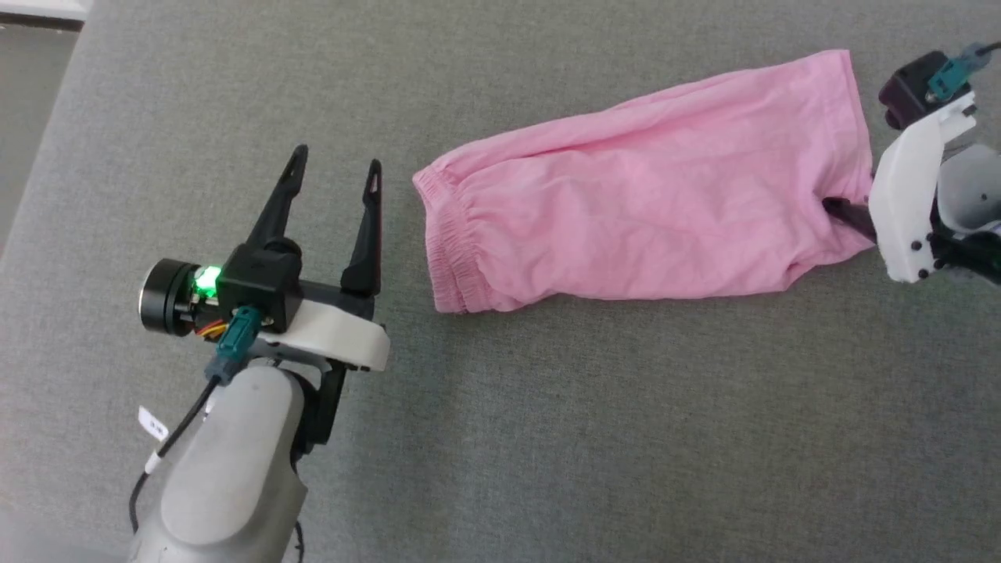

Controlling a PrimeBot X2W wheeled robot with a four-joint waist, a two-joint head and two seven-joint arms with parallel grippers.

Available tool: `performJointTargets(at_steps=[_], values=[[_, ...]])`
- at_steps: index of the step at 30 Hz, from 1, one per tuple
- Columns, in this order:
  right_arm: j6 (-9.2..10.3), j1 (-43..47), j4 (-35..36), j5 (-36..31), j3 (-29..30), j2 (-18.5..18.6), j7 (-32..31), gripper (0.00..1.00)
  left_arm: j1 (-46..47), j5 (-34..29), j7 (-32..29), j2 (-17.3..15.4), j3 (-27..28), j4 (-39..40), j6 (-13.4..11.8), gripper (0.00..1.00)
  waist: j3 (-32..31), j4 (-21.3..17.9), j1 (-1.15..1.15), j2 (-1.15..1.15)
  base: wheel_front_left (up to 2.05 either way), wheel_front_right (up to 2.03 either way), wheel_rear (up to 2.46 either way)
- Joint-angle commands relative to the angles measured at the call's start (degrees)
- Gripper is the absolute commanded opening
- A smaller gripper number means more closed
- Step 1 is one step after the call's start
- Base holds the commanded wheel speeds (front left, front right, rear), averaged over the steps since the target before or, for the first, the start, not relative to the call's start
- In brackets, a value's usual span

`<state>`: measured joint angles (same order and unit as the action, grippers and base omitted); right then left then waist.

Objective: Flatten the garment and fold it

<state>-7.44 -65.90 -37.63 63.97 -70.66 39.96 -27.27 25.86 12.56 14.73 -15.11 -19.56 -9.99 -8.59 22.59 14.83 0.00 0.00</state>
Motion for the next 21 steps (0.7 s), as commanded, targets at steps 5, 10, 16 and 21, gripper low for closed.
performJointTargets(at_steps=[5, 10, 16, 21], values=[[-0.05, 4.32, 0.23, -1.05, -1.98, -0.94, 4.16, 0.0, 1.44, 0.67, 0.08, -2.13, 0.42, -2.41, 4.72, 1.0, -4.93, -1.38, 0.0, 0.0, 0.0, 0.0, 0.0], [-0.05, 6.0, 2.06, -1.41, -2.19, -0.22, 8.2, 0.0, 5.74, 2.13, -7.4, -6.36, -1.23, -3.6, 11.26, 1.0, -8.21, -2.0, 0.0, 0.0, 0.0, 0.0, 0.0], [-0.05, 7.85, 3.15, -1.84, -2.4, -0.1, 10.57, 0.0, 9.15, 7.28, -24.43, -9.0, -6.28, -2.75, 15.39, 1.0, -9.45, -2.54, 0.0, 0.0, 0.0, 0.0, 0.0], [-0.05, 8.14, 2.99, -2.28, -2.5, -0.88, 11.84, 0.0, 11.36, 14.52, -34.35, -10.88, -12.24, -5.01, 16.02, 1.0, -8.95, -3.22, 0.0, 0.0, 0.0, 0.0, 0.0]])
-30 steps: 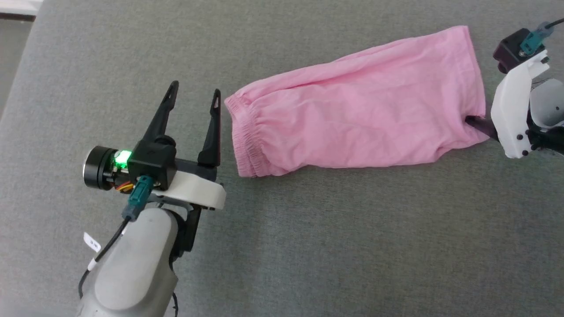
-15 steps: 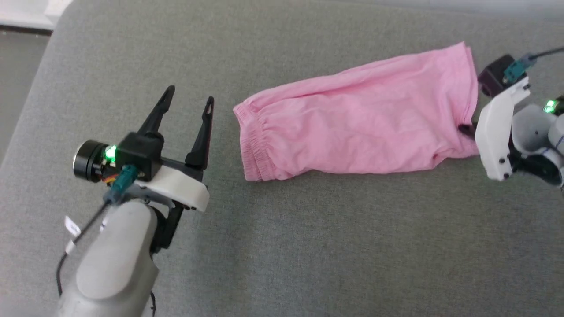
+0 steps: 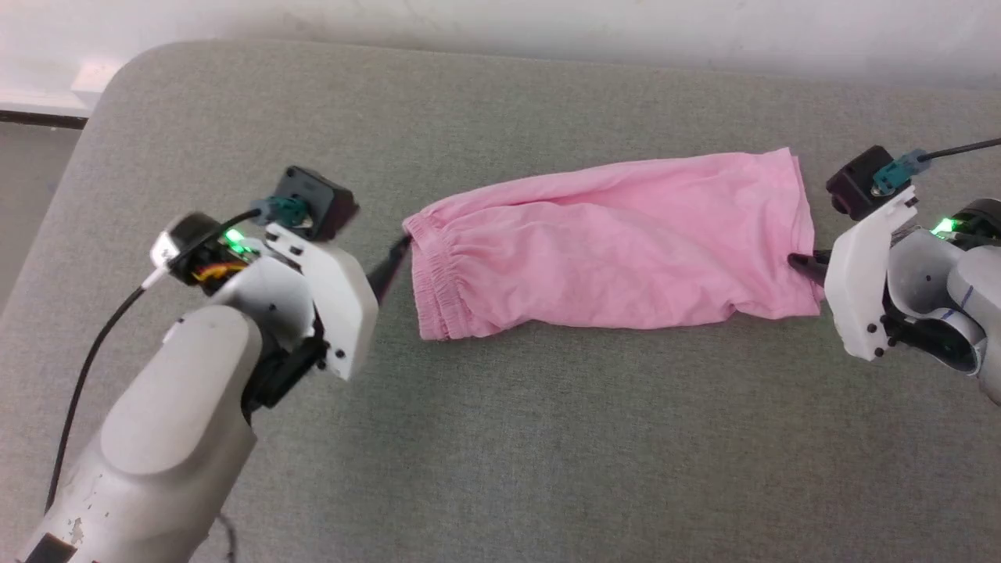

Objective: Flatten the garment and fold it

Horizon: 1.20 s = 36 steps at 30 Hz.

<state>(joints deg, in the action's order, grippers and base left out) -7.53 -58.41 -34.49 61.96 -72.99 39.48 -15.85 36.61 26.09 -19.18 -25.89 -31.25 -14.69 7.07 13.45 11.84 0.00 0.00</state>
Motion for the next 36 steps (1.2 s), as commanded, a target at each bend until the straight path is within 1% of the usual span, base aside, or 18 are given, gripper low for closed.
performJointTargets(at_steps=[1, 6, 9, 12, 15, 19, 22, 23, 24, 26, 31, 32, 33, 36], values=[[0.04, 0.61, -0.2, -0.41, -0.19, -0.63, 0.53, 0.0, 0.9, 3.19, -2.06, -0.32, -1.93, -0.77, 0.37, 1.0, 0.34, -0.48, 0.0, 0.0, 0.0, 0.0, 0.0], [0.04, -0.02, -0.17, -1.14, -0.26, -1.35, 0.91, 0.0, 2.95, 12.46, -7.88, -1.74, -7.23, -2.66, 0.4, 1.0, 1.36, -1.57, 0.0, 0.0, 0.0, 0.0, 0.0], [0.04, -0.4, -0.32, -1.71, -0.29, -1.72, 1.1, 0.0, 4.41, 15.74, -10.45, -2.22, -9.9, -4.13, 0.4, 1.0, 2.2, -2.19, 0.0, 0.0, 0.0, 0.0, 0.0], [0.04, -0.68, -0.44, -1.99, -0.31, -2.12, 1.15, 0.0, 5.46, 16.42, -11.6, -2.4, -11.98, -5.37, 0.41, 1.0, 2.88, -2.61, 0.0, 0.0, 0.0, 0.0, 0.0], [0.04, -1.22, -0.55, -2.45, -0.33, -2.87, 1.02, 0.0, 6.66, 17.55, -12.89, -1.91, -14.61, -7.97, 0.41, 1.0, 3.99, -3.36, 0.0, 0.0, 0.0, 0.0, 0.0], [0.04, -1.84, -0.65, -3.37, -0.34, -3.58, 0.48, 0.0, 8.01, 18.87, -14.74, -0.94, -18.75, -11.53, 0.41, 1.0, 4.99, -4.21, 0.0, 0.0, 0.0, 0.0, 0.0], [0.04, -1.95, -0.7, -3.76, -0.35, -4.2, 0.61, 0.0, 8.8, 19.62, -15.47, -1.04, -22.51, -12.51, 0.41, 1.0, 5.04, -4.95, 0.0, 0.0, 0.0, 0.0, 0.0], [0.04, -1.99, -0.79, -3.68, -0.35, -4.31, 1.06, 0.0, 9.0, 20.24, -14.93, -1.14, -23.34, -12.35, 0.41, 0.22, 4.91, -5.1, 0.0, 0.0, 0.0, 0.0, 0.0], [0.04, -1.98, -0.89, -3.68, -0.35, -4.38, 1.5, 0.0, 9.22, 20.65, -13.87, -1.29, -23.77, -12.32, 0.41, 0.0, 4.69, -5.23, 0.0, 0.0, 0.0, 0.0, 0.0], [0.04, -1.8, -0.97, -3.63, -0.36, -4.33, 2.52, 0.0, 9.6, 21.43, -12.02, -1.84, -24.89, -12.07, 0.41, 0.0, 3.94, -5.44, 0.0, 0.0, 0.0, 0.0, 0.0], [0.04, -1.22, -0.42, -4.79, -0.36, -3.16, 7.4, 0.0, 10.29, 23.64, -4.17, -3.45, -23.48, -12.33, 0.41, 0.0, 1.18, -5.77, 0.0, 0.0, 0.0, 0.0, 0.0], [0.04, -1.0, -0.09, -4.71, -0.36, -2.77, 8.55, 0.0, 10.13, 24.09, -2.89, -3.82, -23.26, -11.98, 0.41, 0.0, 0.53, -5.85, 0.0, 0.0, 0.0, 0.0, 0.0], [0.04, -0.31, 0.85, -4.68, -0.36, -1.77, 10.63, 0.0, 9.57, 24.31, -0.53, -4.87, -23.26, -10.93, 0.41, 0.0, -0.79, -6.03, 0.0, 0.0, 0.0, 0.0, 0.0], [0.04, 1.41, 2.84, -4.63, -0.36, 0.26, 13.29, 0.0, 7.48, 25.29, 2.01, -6.44, -23.37, -8.67, 0.41, 0.0, -2.77, -6.36, 0.0, 0.0, 0.0, 0.0, 0.0]])
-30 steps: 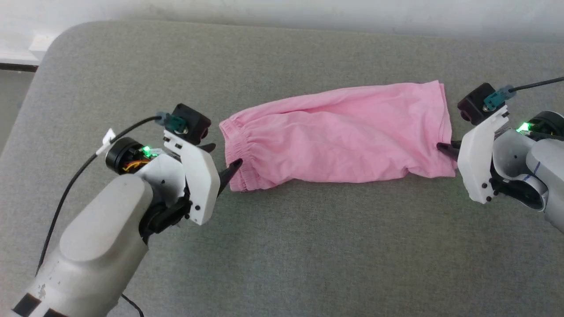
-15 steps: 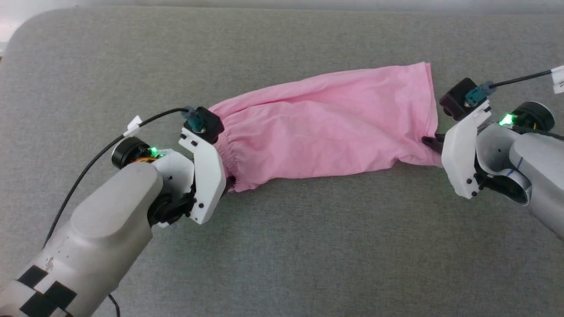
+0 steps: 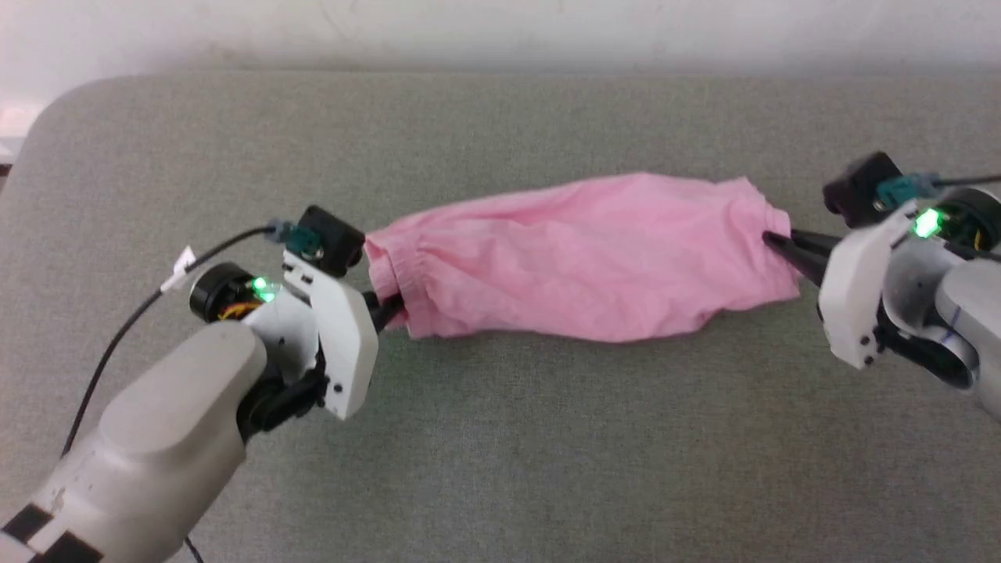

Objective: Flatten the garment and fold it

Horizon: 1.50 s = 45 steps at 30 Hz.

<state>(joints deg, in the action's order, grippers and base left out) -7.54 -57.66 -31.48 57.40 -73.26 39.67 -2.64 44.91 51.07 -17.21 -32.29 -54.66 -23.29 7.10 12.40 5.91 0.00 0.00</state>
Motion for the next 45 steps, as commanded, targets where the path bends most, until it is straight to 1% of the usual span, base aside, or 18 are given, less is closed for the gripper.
performJointTargets(at_steps=[1, 5, 9, 12, 16, 20, 25, 26, 27, 28, 30, 34, 37, 42, 45], values=[[0.05, 1.48, 0.67, 0.14, -0.09, 0.92, 0.9, 0.0, -1.68, 0.37, 0.78, -0.46, 0.0, 0.64, 0.38, 0.0, -2.34, -0.46, 0.0, 0.0, 0.0, 0.0, 0.0], [0.05, 5.75, 4.25, 0.96, 0.14, 5.24, 3.44, 0.0, -5.99, 0.27, 2.52, -1.38, -1.08, 3.54, -0.18, 0.0, -4.45, -0.63, 0.0, 0.0, 0.0, 0.0, 0.0], [0.05, 11.67, 7.81, 1.21, 0.57, 9.09, 4.18, 0.0, -10.47, 0.13, 4.05, -1.87, -2.16, 6.49, -1.83, 0.0, -5.91, -1.19, 0.0, 0.0, 0.0, 0.0, 0.0], [0.05, 17.0, 10.13, 1.53, 1.42, 11.24, 4.42, 0.0, -13.27, -0.52, 4.63, -1.96, -3.46, 7.91, -3.0, 0.0, -6.66, -1.34, 0.0, 0.0, 0.0, 0.0, 0.0], [0.05, 23.94, 12.5, 2.43, 4.33, 13.4, 4.75, 0.0, -16.33, -1.18, 4.55, -1.96, -5.38, 9.2, -3.99, 0.0, -7.27, -1.73, 0.0, 0.0, 0.0, 0.0, 0.0], [0.05, 30.55, 13.14, 3.25, 7.27, 13.13, 4.38, 0.0, -18.47, -1.72, 4.36, -2.17, -6.85, 9.39, -4.65, 0.0, -7.3, -2.1, 0.0, 0.0, 0.0, 0.0, 0.0], [0.05, 35.97, 9.71, 2.99, 10.01, 9.39, 3.22, 0.0, -19.83, -2.59, 4.34, -1.68, -8.26, 8.45, -5.39, 0.0, -7.1, -2.3, 0.0, 0.0, 0.0, 0.0, 0.0], [0.05, 36.51, 9.17, 2.61, 10.46, 8.67, 2.96, 0.02, -19.96, -2.65, 4.56, -1.55, -8.27, 8.27, -5.59, 0.47, -7.19, -2.28, 0.0, 0.0, 0.0, 0.0, 0.0], [0.05, 36.9, 8.88, 2.38, 11.12, 8.04, 2.9, 0.18, -20.05, -2.88, 5.34, -1.44, -8.06, 8.21, -5.99, 1.0, -7.37, -2.27, 0.0, 0.0, 0.0, 0.0, 0.0], [0.05, 37.1, 8.84, 2.06, 11.91, 7.62, 2.99, 1.0, -20.16, -3.02, 6.17, -1.43, -7.74, 8.29, -6.4, 1.0, -7.62, -2.29, 0.0, 0.0, 0.0, 0.0, 0.0], [0.05, 37.26, 9.24, 1.12, 13.73, 7.8, 3.35, 1.0, -20.23, -3.51, 8.08, -1.72, -6.97, 8.91, -7.31, 1.0, -8.32, -2.16, 0.0, 0.0, 0.0, 0.0, 0.0], [0.05, 36.85, 11.03, -2.0, 18.66, 10.04, 3.98, 1.0, -20.1, -5.0, 12.38, -2.87, -4.86, 11.74, -10.08, 1.0, -9.93, -1.84, 0.0, 0.0, 0.0, 0.0, 0.0], [0.05, 36.61, 14.36, -4.29, 23.23, 12.63, 2.99, 1.0, -20.1, -6.57, 15.2, -4.42, -3.16, 15.12, -13.04, 1.0, -11.01, -1.68, 0.0, 0.0, 0.0, 0.0, 0.0], [0.05, 37.06, 19.9, -7.36, 30.97, 15.84, -1.92, 1.0, -20.44, -9.34, 18.84, -7.17, -0.82, 20.58, -17.98, 1.0, -11.67, -1.2, 0.0, 0.0, 0.0, 0.0, 0.0], [0.05, 38.01, 22.65, -8.95, 34.65, 17.05, -6.73, 1.0, -20.46, -11.32, 23.41, -7.65, 1.81, 22.68, -22.13, 1.0, -11.54, -0.84, 0.0, 0.0, 0.0, 0.0, 0.0]])
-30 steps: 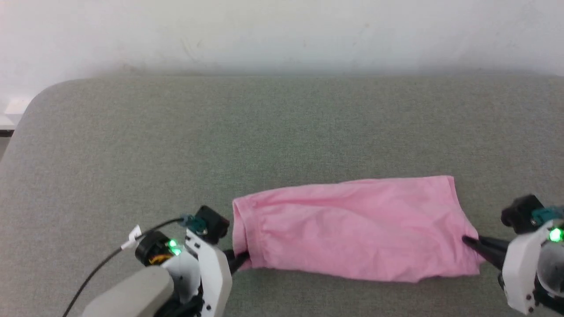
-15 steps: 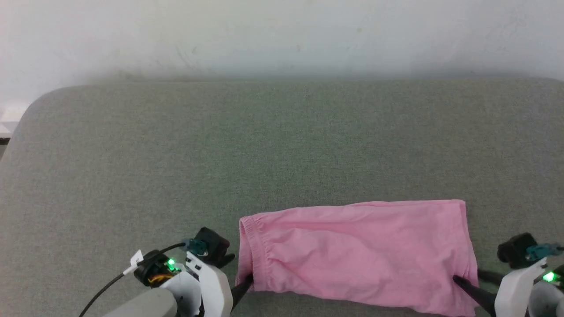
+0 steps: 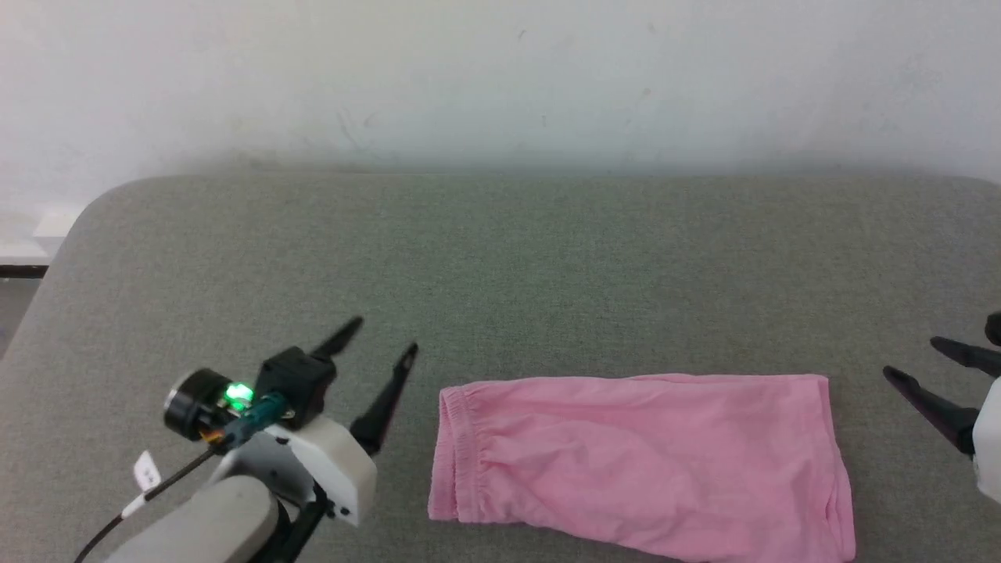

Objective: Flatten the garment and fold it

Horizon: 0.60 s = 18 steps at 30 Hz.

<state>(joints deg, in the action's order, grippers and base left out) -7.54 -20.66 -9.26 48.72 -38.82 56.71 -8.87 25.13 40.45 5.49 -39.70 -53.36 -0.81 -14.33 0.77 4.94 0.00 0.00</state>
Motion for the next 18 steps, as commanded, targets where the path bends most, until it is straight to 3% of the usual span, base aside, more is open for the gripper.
performJointTargets(at_steps=[1, 5, 9, 14, 18], values=[[0.05, 1.5, 1.4, -0.35, 1.19, 0.16, -2.49, 1.0, -0.7, -1.68, 2.49, -0.36, 1.36, 0.42, -2.31, 1.0, 0.22, 0.19, 0.0, 0.0, 0.0, 0.0, 0.0], [0.05, 2.97, 3.94, -0.34, 4.24, -0.36, -10.31, 1.0, -1.32, -5.16, 7.97, 0.34, 5.33, 0.37, -9.3, 1.0, 1.03, 0.3, 0.0, 0.0, 0.0, 0.0, 0.0], [0.05, 4.61, 3.44, 0.01, 6.33, -2.74, -17.56, 1.0, -3.55, -8.6, 9.41, 2.51, 10.28, 0.66, -15.02, 1.0, 2.18, 0.48, 0.0, 0.0, 0.0, 0.0, 0.0], [0.05, 6.04, -0.24, -1.0, 9.02, -8.26, -22.59, 1.0, -8.36, -15.45, 9.49, 6.98, 17.59, 4.0, -18.75, 1.0, 4.1, 1.1, 0.0, 0.0, 0.0, 0.0, 0.0], [0.05, 5.89, -4.59, -2.68, 11.84, -13.56, -24.09, 1.0, -12.64, -20.33, 9.5, 10.96, 23.28, 5.24, -18.81, 1.0, 5.57, 1.82, 0.0, 0.0, 0.0, 0.0, 0.0]])
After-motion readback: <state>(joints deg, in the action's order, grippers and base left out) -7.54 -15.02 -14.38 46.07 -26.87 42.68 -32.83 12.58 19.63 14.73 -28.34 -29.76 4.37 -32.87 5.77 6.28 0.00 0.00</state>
